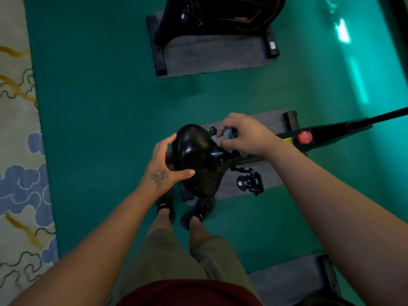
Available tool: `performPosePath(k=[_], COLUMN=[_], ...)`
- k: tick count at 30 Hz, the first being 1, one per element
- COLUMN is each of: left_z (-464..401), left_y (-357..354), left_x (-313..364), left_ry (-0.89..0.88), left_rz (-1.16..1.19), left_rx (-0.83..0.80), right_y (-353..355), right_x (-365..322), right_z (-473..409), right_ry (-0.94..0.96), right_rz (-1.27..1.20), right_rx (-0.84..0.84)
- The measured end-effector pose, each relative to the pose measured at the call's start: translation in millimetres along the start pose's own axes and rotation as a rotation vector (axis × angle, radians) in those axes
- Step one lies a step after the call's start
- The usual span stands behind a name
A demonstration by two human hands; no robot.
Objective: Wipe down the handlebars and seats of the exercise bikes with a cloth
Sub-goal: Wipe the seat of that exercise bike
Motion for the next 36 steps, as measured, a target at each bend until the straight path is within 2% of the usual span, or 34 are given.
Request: performPosePath(k=[4,9,14,18,21,31,36], left_z=[-3,-8,-16,-26,-35,-59,-59], left_y=[3,6,8,8,5,-20,-23], left_x=[4,16,21,36,51,84,84], left_ry=[0.014,-0.015,-0.11,-0.16,-0.192,-0.298,-0.284], left_rz=[0.012,-0.016,-0.167,-0.279,-0.359,-0.632,-0.636], left_rx=[0.02,0.018,0.031,0.022,-0.002,-0.112,-0.08], right_y=[19,45,31,12,14,25,15], right_x=[9,26,23,12,12,47,32], right_z=[10,37,33,13,16,81,56], right_ry=[-0.092,-0.212,-0.164,-0.083,-0.102,-0.204,-0.129], right_rz=[-0.03,-0.084,-0.103,-0.054,-0.079,-0.232,-0.15], right_rx=[-0.038,0.001,0.068,0.0,-0.002,0.282,0.286])
Point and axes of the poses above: each hand's wrist, its own z-axis away from the middle knuckle, its own y-axis out of the back of the hand, x = y × z, the point moved 2 cm from there along -z, towards the middle knuckle, and after that the axes turned 14 degrees about y, right-handed, at the moved point
